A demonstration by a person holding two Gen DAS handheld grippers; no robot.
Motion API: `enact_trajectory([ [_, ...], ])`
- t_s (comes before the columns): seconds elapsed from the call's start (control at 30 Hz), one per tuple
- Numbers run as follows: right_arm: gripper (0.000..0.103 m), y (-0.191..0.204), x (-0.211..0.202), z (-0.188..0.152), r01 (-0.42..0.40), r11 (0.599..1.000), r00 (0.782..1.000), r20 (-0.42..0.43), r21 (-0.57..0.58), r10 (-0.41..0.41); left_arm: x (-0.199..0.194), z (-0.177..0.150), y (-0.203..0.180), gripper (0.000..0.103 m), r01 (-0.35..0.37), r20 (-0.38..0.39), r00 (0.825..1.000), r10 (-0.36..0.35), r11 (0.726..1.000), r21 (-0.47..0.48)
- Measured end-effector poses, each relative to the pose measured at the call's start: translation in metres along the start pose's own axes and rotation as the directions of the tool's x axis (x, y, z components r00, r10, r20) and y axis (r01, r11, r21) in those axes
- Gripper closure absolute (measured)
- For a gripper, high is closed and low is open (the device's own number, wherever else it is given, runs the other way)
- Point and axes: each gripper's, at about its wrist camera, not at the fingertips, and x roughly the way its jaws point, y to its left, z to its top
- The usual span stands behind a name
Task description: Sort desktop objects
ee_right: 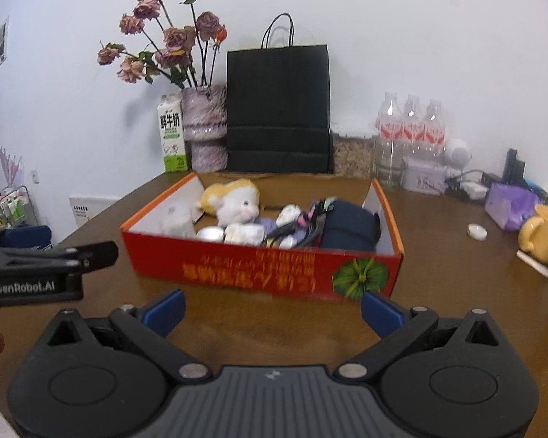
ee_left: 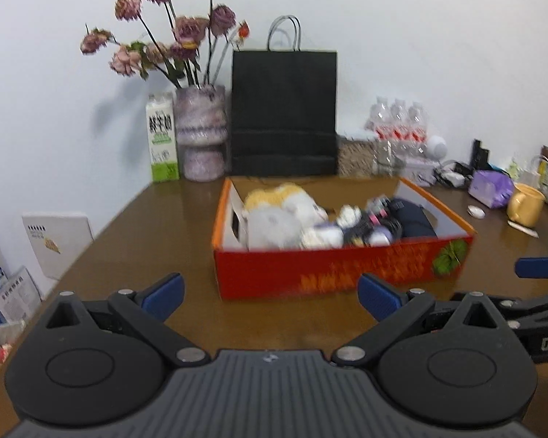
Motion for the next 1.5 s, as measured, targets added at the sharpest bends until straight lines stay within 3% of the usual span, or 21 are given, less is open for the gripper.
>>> enact_trajectory([
  [0.23, 0.000, 0.009, -0.016, -0.027, -0.005, 1.000, 1.000, -0.030, 0.014, 0.005, -0.008, -0.030, -0.002, 0.000, 0.004, -0.096, 0.995, -0.009, 0.999, -0.047],
  [0.5, 0.000, 0.015, -0.024, -0.040, -0.016, 1.000, 0.998, -0.057, 0.015, 0.017, -0.021, -0.045, -0.005, 0.000, -0.014, -0.125, 0.992, 0.004, 0.997, -0.074],
  [1.5, 0.000, 0.013, -0.030, -0.043, 0.003, 1.000, 0.999, -0.050, 0.018, -0.002, -0.027, -0.044, -0.010, 0.000, -0.024, -0.108, 0.994, 0.018, 0.999, -0.048],
])
